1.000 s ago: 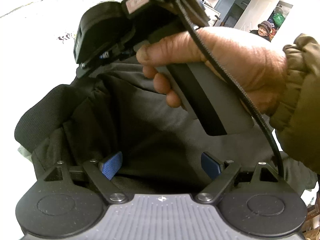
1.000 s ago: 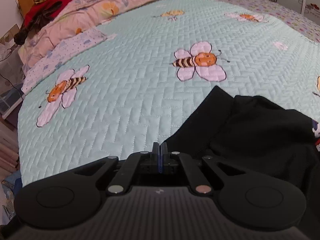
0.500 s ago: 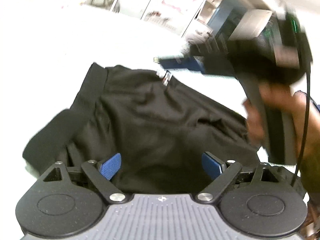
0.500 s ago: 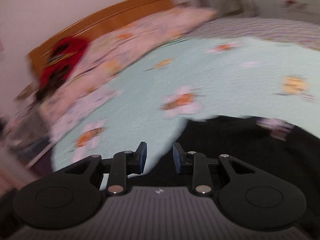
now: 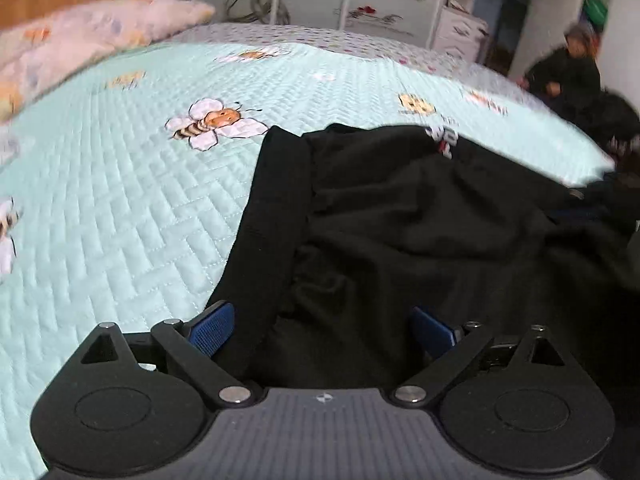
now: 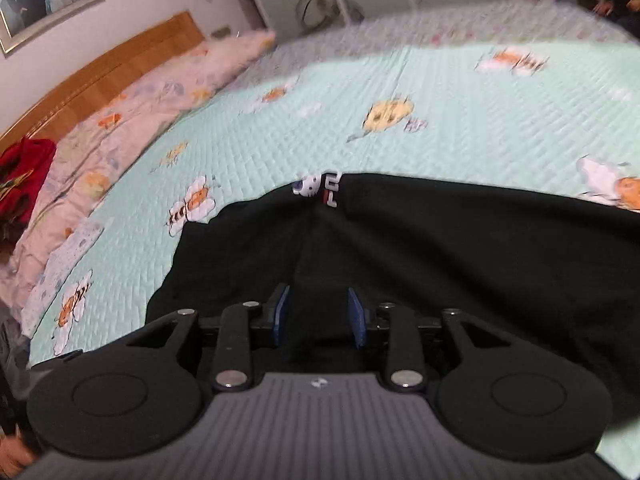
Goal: Fold clothes
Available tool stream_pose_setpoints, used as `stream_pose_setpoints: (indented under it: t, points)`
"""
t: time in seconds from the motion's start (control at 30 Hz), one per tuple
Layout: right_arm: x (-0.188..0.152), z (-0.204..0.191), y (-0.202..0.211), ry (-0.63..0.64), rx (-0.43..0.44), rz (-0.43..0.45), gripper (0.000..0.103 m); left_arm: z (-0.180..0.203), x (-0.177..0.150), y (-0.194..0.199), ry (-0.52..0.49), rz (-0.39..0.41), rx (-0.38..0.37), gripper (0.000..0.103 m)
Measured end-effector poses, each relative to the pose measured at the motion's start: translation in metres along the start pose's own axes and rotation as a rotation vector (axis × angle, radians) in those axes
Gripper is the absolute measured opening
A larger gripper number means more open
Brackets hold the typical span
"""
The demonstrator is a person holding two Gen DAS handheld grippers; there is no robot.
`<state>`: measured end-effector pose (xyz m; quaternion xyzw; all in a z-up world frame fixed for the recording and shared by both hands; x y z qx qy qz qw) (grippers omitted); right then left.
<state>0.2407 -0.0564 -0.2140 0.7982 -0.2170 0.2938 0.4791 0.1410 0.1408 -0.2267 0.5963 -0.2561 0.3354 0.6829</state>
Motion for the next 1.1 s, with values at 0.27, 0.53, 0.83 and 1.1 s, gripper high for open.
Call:
stream_pose_setpoints:
  t: [0.27,0.53,0.83,1.1]
  points:
    - [0.055,0.104,-0.04,-0.039,-0.337,0.073,0.008,-0.008,-0.013,-0.013,-0.038,-0.047,0.044,0.101]
    - [0.029,-0.051,-0.08,0.306,0.164,-0.058,0.009,-0.008,-0.012,-0.017,-0.043,-0.052,0.048,0.102]
    - [0.07,-0.067,-0.149,0.325,0.018,-0.053,0.01,-0.012,-0.011,-0.015,-0.018,-0.052,0.012,0.102]
    - [0.048,-0.095,-0.164,0.377,0.077,-0.099,0.028,-0.021,-0.003,-0.009,0.08,-0.069,-0.065,0.1]
Point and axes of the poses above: each gripper's, at about its wrist camera, not at the fingertips, and y roughly against the way its jaws point, z to its right, x to its top, the point moved 10 cm from there along -y, roughly the way its jaws point, and after that the axes turned 3 degrees about z, right-handed, at the moved point
